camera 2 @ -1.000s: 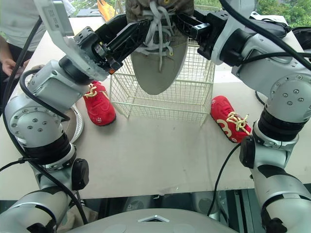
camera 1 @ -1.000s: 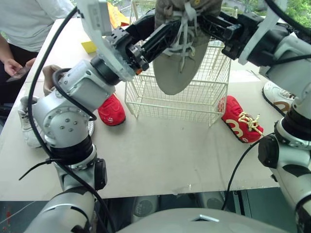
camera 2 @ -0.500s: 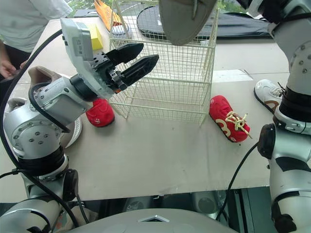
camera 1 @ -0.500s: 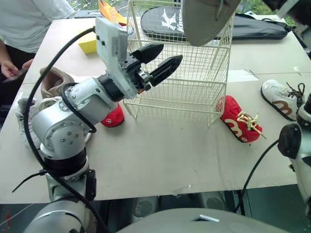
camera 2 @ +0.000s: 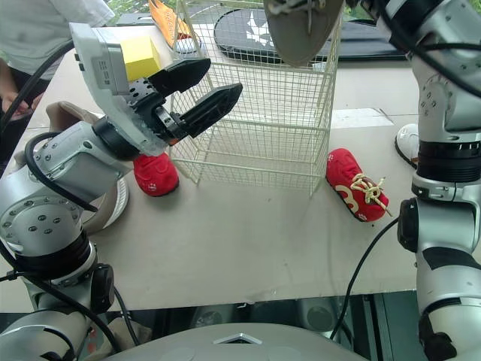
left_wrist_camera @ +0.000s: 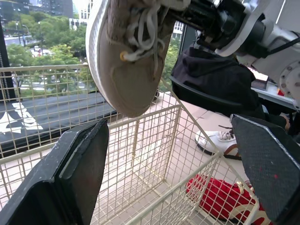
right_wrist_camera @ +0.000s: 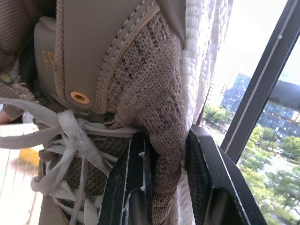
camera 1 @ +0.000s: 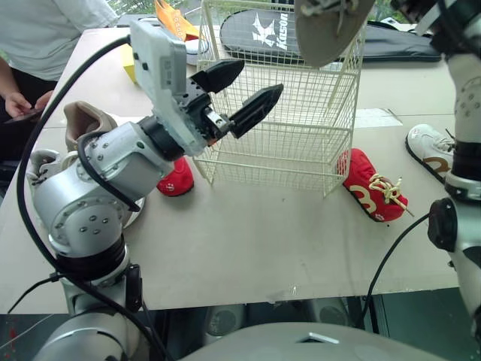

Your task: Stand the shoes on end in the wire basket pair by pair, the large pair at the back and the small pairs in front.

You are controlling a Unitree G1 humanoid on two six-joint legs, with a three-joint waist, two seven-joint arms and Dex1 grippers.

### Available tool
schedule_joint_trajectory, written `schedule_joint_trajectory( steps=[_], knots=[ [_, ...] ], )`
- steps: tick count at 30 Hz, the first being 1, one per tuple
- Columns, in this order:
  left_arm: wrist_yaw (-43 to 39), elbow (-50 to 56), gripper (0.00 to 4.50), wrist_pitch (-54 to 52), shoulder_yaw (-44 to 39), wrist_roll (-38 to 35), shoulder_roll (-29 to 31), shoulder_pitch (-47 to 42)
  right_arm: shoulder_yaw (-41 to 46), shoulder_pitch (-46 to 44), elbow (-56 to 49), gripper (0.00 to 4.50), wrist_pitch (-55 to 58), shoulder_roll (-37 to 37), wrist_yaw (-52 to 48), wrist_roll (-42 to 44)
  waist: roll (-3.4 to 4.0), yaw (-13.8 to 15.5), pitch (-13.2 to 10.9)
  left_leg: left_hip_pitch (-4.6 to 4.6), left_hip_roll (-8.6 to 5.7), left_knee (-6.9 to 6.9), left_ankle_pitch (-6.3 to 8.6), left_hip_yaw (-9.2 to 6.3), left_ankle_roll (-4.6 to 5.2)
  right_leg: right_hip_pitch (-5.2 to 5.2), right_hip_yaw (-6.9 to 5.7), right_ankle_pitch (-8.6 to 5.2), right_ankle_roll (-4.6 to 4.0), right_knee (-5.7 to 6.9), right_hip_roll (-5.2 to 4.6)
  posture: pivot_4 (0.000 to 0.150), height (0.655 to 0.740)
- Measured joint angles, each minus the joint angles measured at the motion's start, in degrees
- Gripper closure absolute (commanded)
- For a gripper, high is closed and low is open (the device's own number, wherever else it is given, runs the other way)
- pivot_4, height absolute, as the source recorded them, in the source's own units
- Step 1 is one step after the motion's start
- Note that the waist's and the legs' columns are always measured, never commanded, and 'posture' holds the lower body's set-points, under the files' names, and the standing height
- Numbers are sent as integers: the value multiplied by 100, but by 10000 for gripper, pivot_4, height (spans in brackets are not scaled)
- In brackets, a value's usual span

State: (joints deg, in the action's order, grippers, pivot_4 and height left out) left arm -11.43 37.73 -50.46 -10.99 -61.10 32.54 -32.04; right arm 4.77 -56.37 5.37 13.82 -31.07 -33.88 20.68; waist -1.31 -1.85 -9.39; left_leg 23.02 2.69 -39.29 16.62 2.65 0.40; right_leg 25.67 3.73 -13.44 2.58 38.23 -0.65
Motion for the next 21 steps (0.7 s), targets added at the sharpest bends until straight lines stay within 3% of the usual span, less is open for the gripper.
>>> schedule_joint_trajectory(
  steps=[8, 12, 13, 18, 20, 21],
  knots=[
    [-15, -2, 0, 11, 7, -92, 67, 18, -69, 1132, -301, 43166, -415, 203, -150, -213, 0, 90, 0, -5, -4, -4, 0, 0, 0, -8, 0, 0, 0, 1, -2, 1500, 7400],
    [-623, 302, 0, 289, -631, -218, 376, 1312, -197, 1393, -393, 43198, -408, 238, -216, -223, 9, 26, 6, -17, 0, 15, 1, 9, 1, -5, 7, -1, 1, -4, -3, 1500, 7400],
    [-1147, 233, 0, 406, -1105, -216, 514, 1941, -145, 1438, -376, 43213, -379, 215, -211, -242, 5, 92, 6, -2, 4, 6, -1, 3, -3, -12, -37, 0, -2, -15, 0, 1500, 7400],
    [-1858, 231, 0, 813, -1499, -210, 741, 2504, -107, 1631, -357, 18006, -339, 191, -427, -153, 1, 122, 10, -28, -5, -2, 12, 3, 19, -52, -36, -1, -3, -24, -3, 1500, 7400],
    [-1947, 231, 0, 871, -1499, -205, 764, 2584, -107, 1696, -439, 11284, -319, 190, -449, -143, -2, 119, 12, -28, -5, -4, 12, 1, 20, -52, -37, -1, -3, -23, -3, 1500, 7400],
    [-1994, 235, 0, 911, -1498, -206, 795, 2633, -104, 1732, -507, 5034, -256, 165, -443, -126, -2, 120, 12, -28, -5, -4, 12, 0, 20, -52, -37, -1, -3, -22, -3, 1500, 7400]
  ],
)
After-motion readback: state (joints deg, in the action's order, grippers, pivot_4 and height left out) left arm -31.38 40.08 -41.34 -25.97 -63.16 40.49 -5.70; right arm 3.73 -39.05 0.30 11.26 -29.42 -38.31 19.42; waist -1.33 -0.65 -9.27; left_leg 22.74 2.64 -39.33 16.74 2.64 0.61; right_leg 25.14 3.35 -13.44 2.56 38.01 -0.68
